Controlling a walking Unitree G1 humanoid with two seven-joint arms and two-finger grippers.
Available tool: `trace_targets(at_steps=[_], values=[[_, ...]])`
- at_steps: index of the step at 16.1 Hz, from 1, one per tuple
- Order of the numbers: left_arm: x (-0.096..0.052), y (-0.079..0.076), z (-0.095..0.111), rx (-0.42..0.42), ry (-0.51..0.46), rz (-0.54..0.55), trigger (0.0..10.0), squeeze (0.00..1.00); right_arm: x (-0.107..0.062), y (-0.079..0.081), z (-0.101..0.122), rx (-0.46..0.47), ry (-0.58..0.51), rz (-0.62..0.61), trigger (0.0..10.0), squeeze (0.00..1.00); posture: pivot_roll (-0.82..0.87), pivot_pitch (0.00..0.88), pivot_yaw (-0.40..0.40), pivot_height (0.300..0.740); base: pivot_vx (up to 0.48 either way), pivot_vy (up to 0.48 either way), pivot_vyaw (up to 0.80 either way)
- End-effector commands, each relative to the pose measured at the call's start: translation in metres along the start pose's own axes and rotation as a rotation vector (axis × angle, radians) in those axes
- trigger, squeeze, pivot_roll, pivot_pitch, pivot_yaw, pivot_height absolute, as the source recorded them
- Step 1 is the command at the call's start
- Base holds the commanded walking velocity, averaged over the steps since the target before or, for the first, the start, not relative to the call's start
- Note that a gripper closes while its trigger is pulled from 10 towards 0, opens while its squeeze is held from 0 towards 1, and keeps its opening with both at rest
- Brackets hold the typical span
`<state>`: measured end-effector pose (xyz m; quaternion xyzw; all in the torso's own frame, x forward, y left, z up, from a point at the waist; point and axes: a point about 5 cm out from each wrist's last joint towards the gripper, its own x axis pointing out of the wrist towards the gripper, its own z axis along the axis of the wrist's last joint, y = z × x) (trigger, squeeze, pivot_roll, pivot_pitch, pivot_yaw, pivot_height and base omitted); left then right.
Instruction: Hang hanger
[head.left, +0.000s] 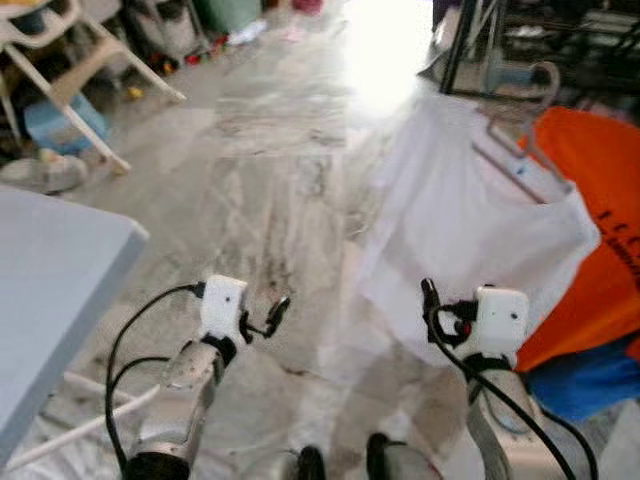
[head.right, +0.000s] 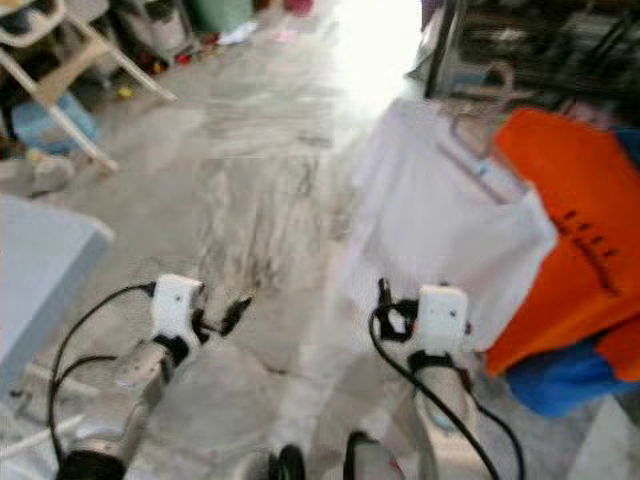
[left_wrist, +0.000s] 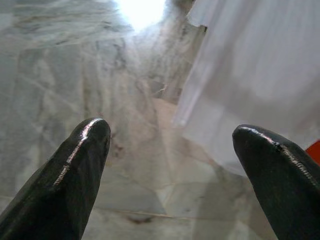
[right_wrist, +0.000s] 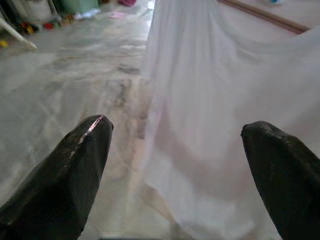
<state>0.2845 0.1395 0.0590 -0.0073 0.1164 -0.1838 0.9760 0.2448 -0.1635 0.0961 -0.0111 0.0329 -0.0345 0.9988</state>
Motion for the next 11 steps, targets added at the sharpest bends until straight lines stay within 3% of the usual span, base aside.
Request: trace_targets(at_steps=[1, 6, 10, 11], values=[[-0.004, 0.0, -0.009, -0.005, 0.029, 0.002, 10.0, 0.0, -0.004, 0.0, 0.002, -0.017, -0.001, 0.014, 10.0, 0.0, -0.19, 0.235, 0.062, 0.74, 0.0, 0.0, 0.0], [-0.002, -0.008, -0.012, -0.054, 0.005, 0.022, 10.0, 0.0, -0.003, 0.0, 0.002, -0.06, 0.02, 0.076, 10.0, 0.0, -0.2, 0.224, -0.021, 0.74, 0.0, -0.263, 0.0], [-0.002, -0.008, -0.012, -0.058, -0.004, 0.034, 10.0, 0.0, 0.004, 0.003, 0.005, -0.067, 0.008, 0.095, 10.0, 0.0, -0.18, 0.215, -0.012, 0.74, 0.0, -0.48, 0.0], [-0.002, -0.007, -0.012, -0.057, -0.002, 0.034, 10.0, 0.0, 0.006, 0.006, 0.006, -0.064, 0.003, 0.097, 10.0, 0.0, -0.18, 0.216, -0.008, 0.74, 0.0, 0.0, 0.0]])
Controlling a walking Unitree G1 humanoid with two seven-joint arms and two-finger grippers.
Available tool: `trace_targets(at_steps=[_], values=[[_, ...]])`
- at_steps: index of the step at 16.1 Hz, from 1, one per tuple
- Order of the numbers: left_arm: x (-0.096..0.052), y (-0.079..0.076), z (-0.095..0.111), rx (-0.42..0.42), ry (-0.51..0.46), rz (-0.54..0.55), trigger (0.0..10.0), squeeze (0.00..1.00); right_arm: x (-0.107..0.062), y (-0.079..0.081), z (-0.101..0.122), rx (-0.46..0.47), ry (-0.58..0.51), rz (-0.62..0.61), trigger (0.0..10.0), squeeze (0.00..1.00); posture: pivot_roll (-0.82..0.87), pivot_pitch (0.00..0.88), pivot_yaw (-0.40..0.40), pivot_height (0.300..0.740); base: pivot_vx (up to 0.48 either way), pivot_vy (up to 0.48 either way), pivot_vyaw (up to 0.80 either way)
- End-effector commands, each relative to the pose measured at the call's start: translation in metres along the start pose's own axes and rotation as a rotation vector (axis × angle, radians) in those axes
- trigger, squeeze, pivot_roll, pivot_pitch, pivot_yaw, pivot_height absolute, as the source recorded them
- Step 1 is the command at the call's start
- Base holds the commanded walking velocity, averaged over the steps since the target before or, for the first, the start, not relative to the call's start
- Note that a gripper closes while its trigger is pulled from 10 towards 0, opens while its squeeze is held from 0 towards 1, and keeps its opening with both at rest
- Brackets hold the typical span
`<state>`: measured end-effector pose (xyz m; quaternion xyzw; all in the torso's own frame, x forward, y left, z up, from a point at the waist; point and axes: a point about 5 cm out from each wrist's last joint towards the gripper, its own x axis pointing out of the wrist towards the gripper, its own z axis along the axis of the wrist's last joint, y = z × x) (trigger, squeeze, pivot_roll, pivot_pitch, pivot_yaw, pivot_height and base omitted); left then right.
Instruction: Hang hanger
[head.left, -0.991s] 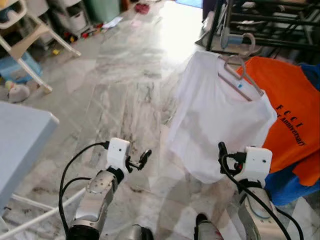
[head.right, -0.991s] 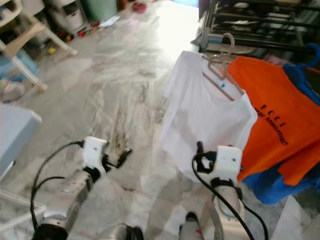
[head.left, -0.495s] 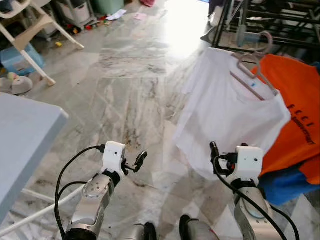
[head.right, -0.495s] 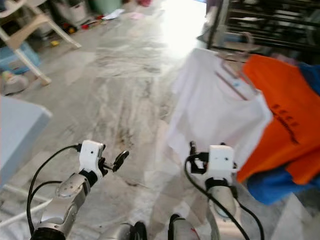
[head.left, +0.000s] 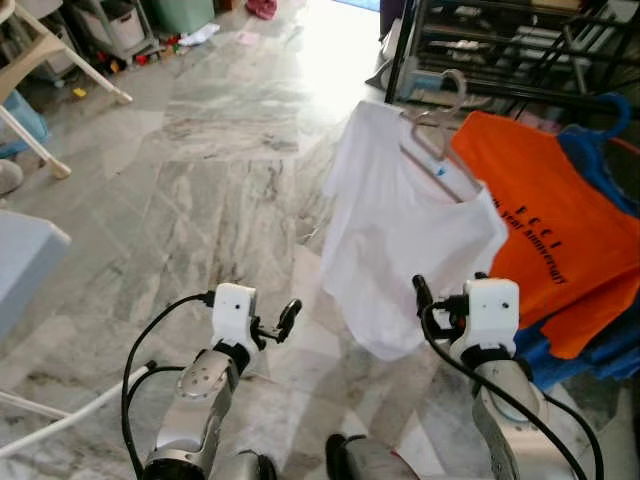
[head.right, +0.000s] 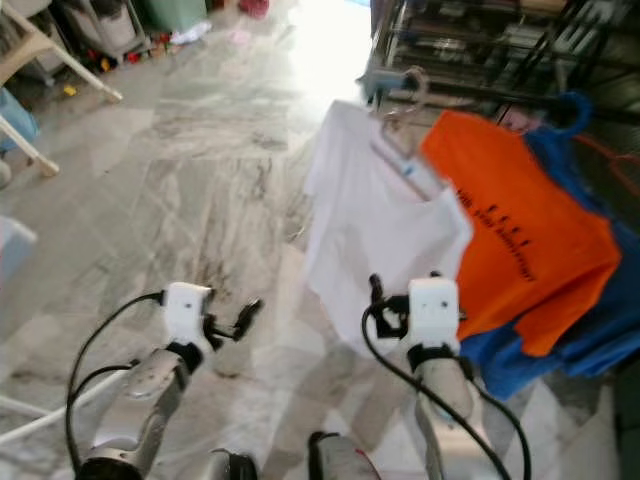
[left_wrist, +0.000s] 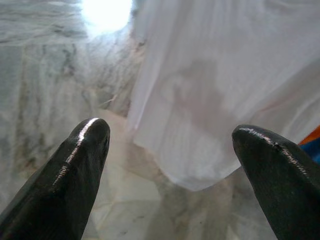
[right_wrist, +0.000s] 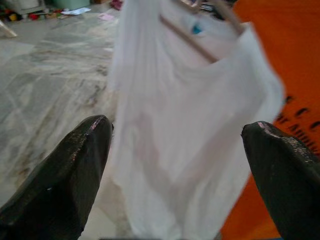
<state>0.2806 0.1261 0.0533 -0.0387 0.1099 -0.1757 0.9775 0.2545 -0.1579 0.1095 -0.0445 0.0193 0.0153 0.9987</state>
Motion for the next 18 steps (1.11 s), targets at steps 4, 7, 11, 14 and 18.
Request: trace_targets(at_steps=[4, 7, 11, 14, 18], values=[[-0.002, 0.009, -0.003, 0.021, 0.026, 0.004, 10.0, 0.0, -0.001, 0.002, -0.005, 0.003, 0.017, -0.011, 10.0, 0.0, -0.2, 0.221, 0.034, 0.74, 0.0, -0.12, 0.0], [0.001, 0.009, -0.001, 0.033, 0.03, -0.011, 10.0, 0.0, -0.002, -0.002, -0.004, 0.006, 0.008, -0.044, 10.0, 0.0, -0.21, 0.222, 0.053, 0.74, 0.0, -0.46, 0.0], [0.005, 0.01, 0.003, 0.047, 0.029, -0.023, 10.0, 0.0, -0.002, -0.001, -0.003, 0.005, 0.003, -0.058, 10.0, 0.0, -0.21, 0.219, 0.065, 0.74, 0.0, -0.399, 0.0], [0.006, 0.011, 0.003, 0.046, 0.029, -0.024, 10.0, 0.0, -0.001, 0.0, -0.003, 0.002, -0.003, -0.062, 10.0, 0.0, -0.2, 0.219, 0.066, 0.74, 0.0, -0.48, 0.28], [0.005, 0.012, 0.002, 0.048, 0.033, -0.023, 10.0, 0.0, -0.001, -0.004, -0.001, 0.003, -0.012, -0.076, 10.0, 0.0, -0.2, 0.22, 0.069, 0.74, 0.0, -0.439, 0.0]])
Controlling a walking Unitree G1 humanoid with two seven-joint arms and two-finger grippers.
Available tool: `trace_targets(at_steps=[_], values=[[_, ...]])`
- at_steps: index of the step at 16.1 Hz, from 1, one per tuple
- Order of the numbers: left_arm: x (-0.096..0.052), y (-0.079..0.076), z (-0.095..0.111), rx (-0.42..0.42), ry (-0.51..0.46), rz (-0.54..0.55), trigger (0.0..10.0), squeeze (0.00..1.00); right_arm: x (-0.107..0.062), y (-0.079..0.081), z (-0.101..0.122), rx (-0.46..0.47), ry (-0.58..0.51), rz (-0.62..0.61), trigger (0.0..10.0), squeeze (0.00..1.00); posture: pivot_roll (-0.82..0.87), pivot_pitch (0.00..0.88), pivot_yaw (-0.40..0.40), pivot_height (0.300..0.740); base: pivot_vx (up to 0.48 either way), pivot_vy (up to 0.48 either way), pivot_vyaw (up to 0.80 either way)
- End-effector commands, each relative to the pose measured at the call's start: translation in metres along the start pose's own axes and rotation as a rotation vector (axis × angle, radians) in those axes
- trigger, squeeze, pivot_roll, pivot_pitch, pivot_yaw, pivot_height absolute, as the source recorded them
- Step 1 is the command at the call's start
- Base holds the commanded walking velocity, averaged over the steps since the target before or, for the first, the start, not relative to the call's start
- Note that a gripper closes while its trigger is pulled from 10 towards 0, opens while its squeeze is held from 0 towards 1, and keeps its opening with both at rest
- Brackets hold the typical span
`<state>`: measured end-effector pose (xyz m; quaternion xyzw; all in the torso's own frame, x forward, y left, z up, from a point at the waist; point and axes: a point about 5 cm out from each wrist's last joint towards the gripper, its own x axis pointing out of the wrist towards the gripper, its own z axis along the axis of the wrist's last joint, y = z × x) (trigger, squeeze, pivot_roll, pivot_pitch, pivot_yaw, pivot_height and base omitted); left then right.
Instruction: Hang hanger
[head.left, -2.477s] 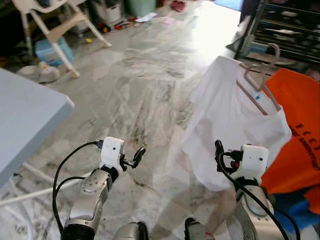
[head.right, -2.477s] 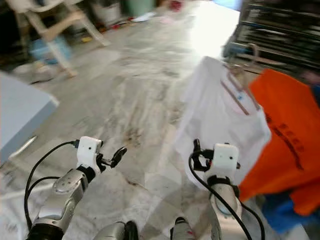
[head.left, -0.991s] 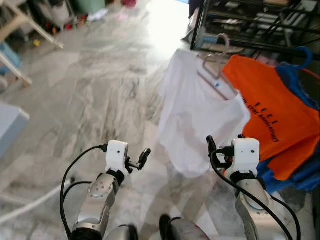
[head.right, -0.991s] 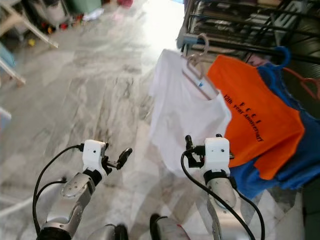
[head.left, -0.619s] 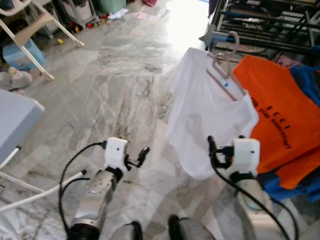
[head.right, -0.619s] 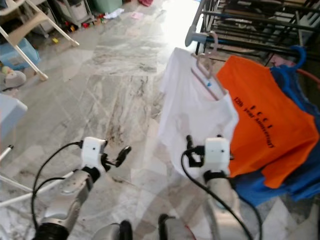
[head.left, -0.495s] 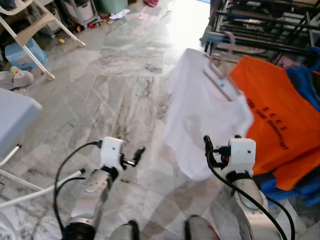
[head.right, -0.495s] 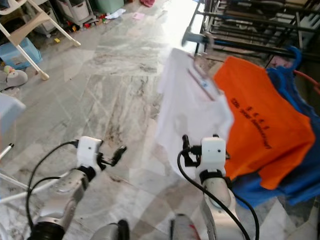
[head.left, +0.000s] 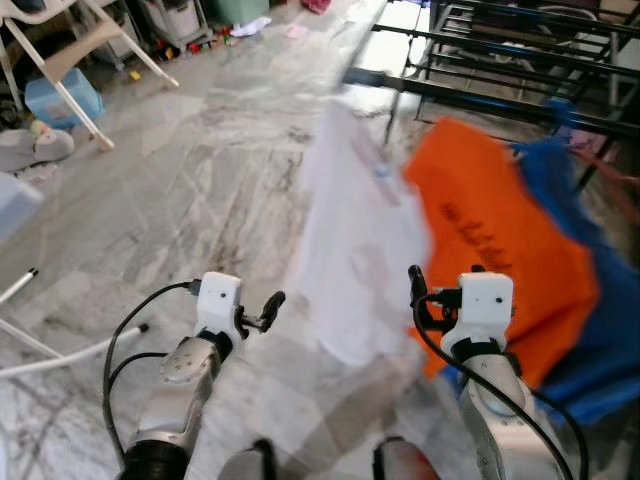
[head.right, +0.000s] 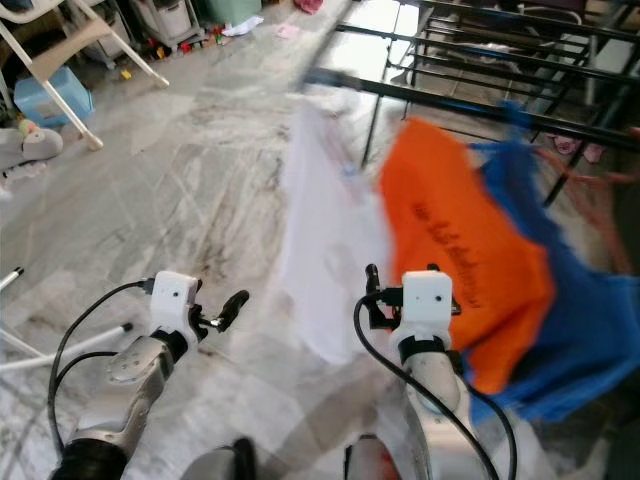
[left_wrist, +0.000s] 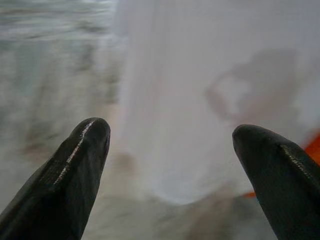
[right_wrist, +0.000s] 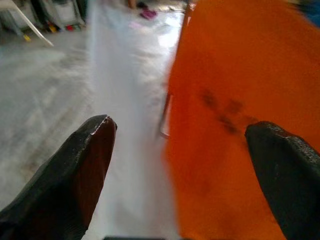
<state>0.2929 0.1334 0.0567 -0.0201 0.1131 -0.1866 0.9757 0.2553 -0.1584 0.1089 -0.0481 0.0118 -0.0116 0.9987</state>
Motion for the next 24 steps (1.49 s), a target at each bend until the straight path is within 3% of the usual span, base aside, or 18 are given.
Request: trace_targets(at_steps=[1, 4, 12, 20, 24], values=[[-0.0024, 0.0016, -0.0044, 0.012, 0.019, -0.007, 10.0, 0.0, -0.0018, -0.0034, 0.0006, 0.008, -0.003, -0.024, 10.0, 0.0, -0.21, 0.222, 0.071, 0.74, 0.0, -0.285, 0.0], [0.0005, 0.0029, -0.0025, -0.039, 0.019, 0.001, 10.0, 0.0, -0.0014, -0.0029, 0.0039, 0.027, -0.015, -0.036, 10.0, 0.0, -0.2, 0.22, 0.075, 0.74, 0.0, 0.0, 0.0], [0.0044, 0.0026, 0.0002, -0.029, 0.013, -0.015, 10.0, 0.0, 0.0004, -0.0037, 0.0043, 0.031, -0.012, -0.035, 10.0, 0.0, -0.21, 0.212, 0.074, 0.74, 0.0, 0.305, -0.71], [0.0059, 0.0014, -0.0027, -0.025, 0.025, -0.022, 10.0, 0.0, 0.0012, -0.0032, 0.0067, -0.001, -0.023, -0.027, 10.0, 0.0, -0.21, 0.206, 0.071, 0.74, 0.0, 0.469, 0.0], [0.0046, 0.0, -0.0007, -0.018, -0.007, -0.035, 10.0, 0.0, 0.0005, -0.0027, 0.0056, -0.006, -0.018, -0.03, 10.0, 0.0, -0.21, 0.21, 0.075, 0.74, 0.0, 0.0, 0.0]])
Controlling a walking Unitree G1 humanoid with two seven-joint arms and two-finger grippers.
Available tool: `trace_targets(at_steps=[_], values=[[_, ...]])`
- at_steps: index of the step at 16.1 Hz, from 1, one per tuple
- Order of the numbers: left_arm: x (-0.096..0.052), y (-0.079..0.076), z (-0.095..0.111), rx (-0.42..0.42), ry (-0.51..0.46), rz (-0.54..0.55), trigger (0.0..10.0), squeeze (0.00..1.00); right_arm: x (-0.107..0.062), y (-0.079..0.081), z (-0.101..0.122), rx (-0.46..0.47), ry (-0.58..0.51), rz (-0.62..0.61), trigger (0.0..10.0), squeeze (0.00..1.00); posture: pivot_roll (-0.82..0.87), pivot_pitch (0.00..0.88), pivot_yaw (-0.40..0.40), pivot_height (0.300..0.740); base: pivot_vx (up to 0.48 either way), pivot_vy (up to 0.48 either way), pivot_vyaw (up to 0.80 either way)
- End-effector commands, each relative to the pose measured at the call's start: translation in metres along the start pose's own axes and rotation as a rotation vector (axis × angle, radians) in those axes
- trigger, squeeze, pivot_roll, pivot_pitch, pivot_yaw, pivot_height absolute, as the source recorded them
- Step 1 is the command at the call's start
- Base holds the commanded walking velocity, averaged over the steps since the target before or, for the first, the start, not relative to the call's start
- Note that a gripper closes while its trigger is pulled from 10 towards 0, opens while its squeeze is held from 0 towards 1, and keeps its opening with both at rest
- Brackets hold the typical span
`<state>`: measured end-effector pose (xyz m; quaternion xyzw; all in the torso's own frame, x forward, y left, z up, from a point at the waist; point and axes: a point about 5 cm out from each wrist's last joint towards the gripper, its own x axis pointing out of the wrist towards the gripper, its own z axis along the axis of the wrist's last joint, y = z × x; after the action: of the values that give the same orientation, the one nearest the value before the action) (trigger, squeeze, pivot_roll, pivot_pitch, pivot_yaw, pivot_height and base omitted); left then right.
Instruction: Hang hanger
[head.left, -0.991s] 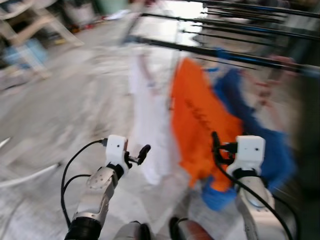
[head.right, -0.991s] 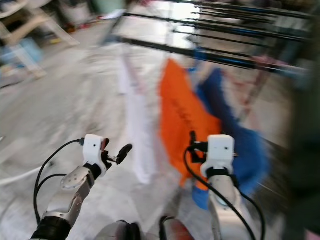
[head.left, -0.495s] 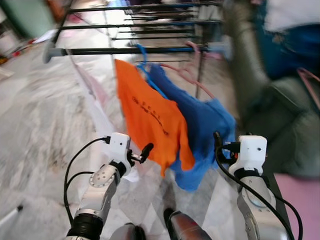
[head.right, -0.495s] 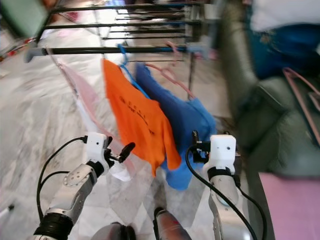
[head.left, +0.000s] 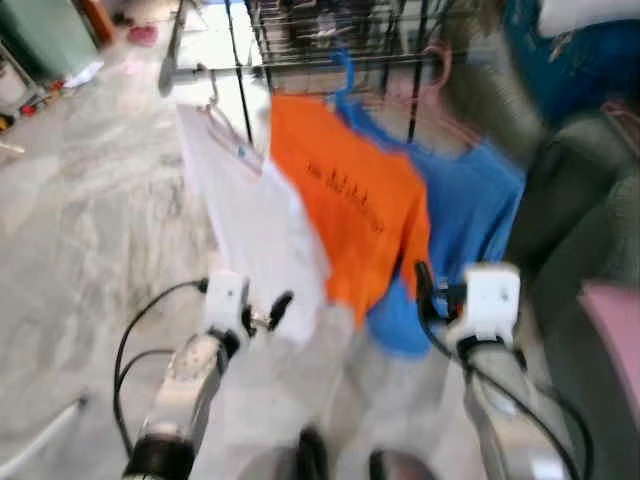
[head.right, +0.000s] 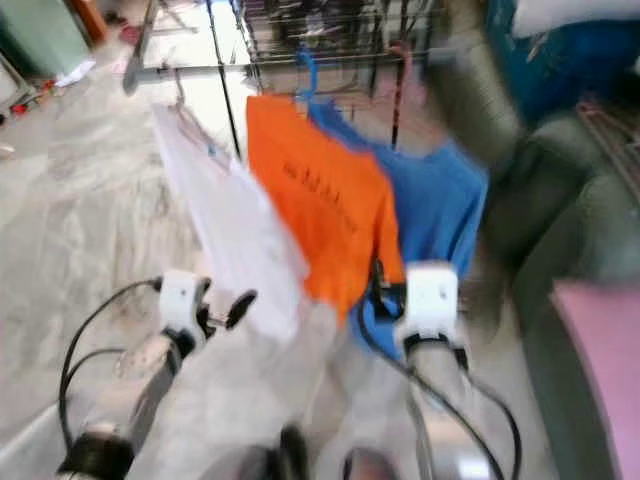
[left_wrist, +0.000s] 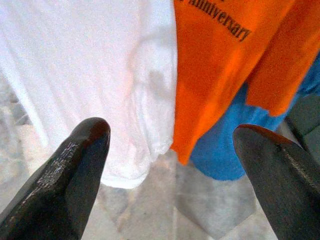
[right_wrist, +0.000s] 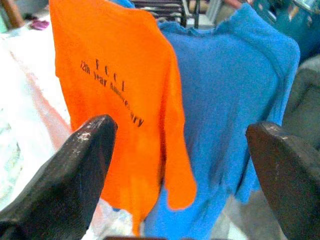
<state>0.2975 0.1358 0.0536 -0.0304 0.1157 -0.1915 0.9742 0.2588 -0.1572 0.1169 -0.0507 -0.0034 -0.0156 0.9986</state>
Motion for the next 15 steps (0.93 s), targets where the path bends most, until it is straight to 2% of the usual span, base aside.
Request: trace_targets(at_steps=[1, 5, 9, 13, 15], values=[[0.0002, -0.0046, 0.0029, -0.006, -0.023, -0.032, 10.0, 0.0, -0.003, -0.0026, -0.0028, -0.004, 0.014, -0.022, 10.0, 0.0, -0.21, 0.211, 0.076, 0.74, 0.0, 0.0, 0.0], [0.0005, -0.0063, 0.004, -0.013, -0.032, -0.057, 10.0, 0.0, -0.0021, -0.0037, -0.003, -0.008, 0.017, -0.038, 10.0, 0.0, -0.21, 0.21, 0.078, 0.74, 0.138, 0.0, 0.0], [0.0002, -0.0102, 0.0043, -0.013, -0.042, -0.08, 10.0, 0.0, -0.0009, -0.0027, -0.0022, -0.004, 0.013, -0.038, 10.0, 0.0, -0.21, 0.206, 0.082, 0.74, 0.375, 0.0, -0.68], [0.0003, -0.0107, 0.0039, -0.008, -0.033, -0.09, 10.0, 0.0, -0.0009, -0.0007, -0.002, 0.001, 0.007, -0.037, 10.0, 0.0, -0.21, 0.204, 0.093, 0.74, 0.434, 0.0, 0.0], [0.001, -0.0101, 0.0019, 0.002, -0.017, -0.07, 10.0, 0.0, -0.0012, -0.0004, -0.003, 0.002, 0.007, -0.04, 10.0, 0.0, -0.21, 0.204, 0.096, 0.74, 0.0, 0.0, 0.0]])
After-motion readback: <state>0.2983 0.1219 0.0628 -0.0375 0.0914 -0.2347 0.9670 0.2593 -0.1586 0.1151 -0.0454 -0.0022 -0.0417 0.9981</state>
